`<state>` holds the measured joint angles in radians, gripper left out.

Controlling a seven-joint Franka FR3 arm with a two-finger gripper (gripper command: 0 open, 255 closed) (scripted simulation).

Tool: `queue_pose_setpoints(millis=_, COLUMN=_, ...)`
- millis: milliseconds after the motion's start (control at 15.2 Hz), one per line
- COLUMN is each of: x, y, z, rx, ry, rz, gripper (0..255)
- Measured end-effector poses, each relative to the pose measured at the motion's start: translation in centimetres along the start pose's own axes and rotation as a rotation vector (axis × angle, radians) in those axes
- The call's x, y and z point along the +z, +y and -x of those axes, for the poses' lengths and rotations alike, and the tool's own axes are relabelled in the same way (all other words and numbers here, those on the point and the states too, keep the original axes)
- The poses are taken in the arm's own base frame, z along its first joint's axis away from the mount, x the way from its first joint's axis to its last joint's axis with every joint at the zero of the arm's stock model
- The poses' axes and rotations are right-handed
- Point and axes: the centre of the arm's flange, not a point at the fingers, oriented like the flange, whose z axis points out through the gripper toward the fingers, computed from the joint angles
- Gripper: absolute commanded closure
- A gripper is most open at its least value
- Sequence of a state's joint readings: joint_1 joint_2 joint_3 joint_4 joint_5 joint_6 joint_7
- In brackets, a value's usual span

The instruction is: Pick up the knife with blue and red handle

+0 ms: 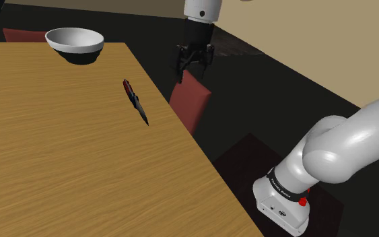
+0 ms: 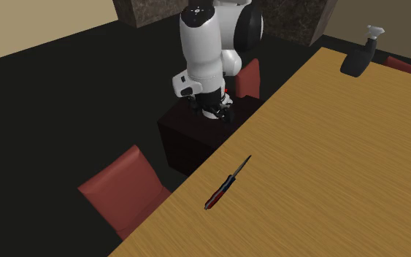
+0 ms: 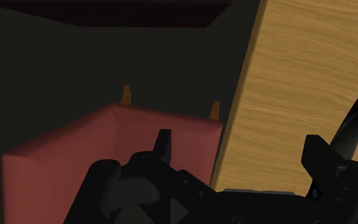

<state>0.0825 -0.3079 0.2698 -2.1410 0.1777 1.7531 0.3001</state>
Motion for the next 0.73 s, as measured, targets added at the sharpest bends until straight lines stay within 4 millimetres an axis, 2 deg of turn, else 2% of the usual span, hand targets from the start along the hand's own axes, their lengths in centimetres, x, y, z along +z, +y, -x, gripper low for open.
queue_pose_setpoints(millis=726, x=4.5, y=-10.8, z=-8.0, rx=-0.003, ry=-0.012, rz=-0.018, gripper=0)
